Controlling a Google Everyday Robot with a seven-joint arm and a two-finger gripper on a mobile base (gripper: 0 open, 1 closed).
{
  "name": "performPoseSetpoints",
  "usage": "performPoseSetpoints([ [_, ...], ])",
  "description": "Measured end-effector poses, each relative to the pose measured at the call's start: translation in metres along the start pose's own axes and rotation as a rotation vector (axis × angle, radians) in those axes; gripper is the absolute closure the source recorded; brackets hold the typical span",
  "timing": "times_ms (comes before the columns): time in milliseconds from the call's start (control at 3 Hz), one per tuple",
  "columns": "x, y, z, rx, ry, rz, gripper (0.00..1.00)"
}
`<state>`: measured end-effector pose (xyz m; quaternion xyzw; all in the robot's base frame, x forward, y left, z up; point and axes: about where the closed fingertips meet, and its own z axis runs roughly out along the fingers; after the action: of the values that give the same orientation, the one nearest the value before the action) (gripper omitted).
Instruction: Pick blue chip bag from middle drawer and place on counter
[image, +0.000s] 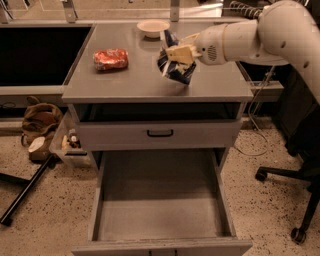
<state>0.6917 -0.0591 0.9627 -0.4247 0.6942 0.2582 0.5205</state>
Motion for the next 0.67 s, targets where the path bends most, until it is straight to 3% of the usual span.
performPoseSetpoints([
  [333, 0.045, 0.019, 0.021, -0.078, 0.064, 0.083, 1.00],
  [667, 0.075, 0.035, 0.035, -0.121, 0.117, 0.140, 1.00],
])
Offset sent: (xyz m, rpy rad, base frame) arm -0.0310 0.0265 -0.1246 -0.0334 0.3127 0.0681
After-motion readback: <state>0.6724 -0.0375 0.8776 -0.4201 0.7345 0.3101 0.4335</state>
